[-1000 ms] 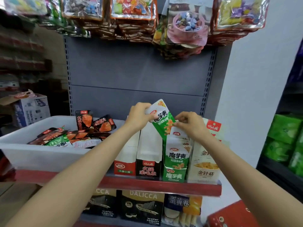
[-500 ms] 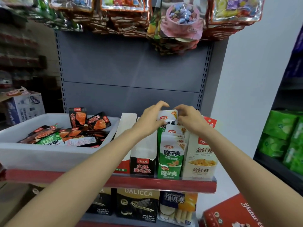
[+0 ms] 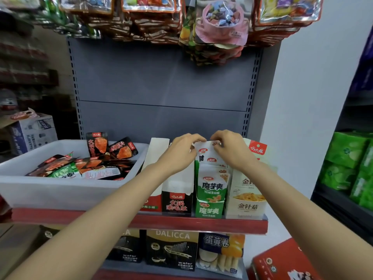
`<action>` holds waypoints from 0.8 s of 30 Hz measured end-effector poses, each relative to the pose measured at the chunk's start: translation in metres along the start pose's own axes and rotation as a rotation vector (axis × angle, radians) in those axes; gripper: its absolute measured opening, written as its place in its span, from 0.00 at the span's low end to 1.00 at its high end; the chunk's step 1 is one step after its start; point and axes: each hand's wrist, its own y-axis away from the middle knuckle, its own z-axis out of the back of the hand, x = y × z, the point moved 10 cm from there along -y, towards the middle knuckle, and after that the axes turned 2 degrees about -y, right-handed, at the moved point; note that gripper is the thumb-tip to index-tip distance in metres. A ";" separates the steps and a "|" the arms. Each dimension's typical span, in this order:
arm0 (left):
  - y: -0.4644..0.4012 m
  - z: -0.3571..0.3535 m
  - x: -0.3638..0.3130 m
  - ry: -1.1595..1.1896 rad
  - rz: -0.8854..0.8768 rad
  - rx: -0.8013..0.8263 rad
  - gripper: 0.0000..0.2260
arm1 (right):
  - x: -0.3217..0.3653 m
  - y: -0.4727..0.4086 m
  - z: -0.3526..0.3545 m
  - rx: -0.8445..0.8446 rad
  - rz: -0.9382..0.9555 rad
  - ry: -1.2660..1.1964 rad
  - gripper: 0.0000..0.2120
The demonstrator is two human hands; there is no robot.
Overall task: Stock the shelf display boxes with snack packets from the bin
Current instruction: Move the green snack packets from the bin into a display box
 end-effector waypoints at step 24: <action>0.134 0.142 0.296 -0.422 0.759 0.428 0.18 | 0.241 -0.047 -0.258 0.693 0.303 -0.070 0.25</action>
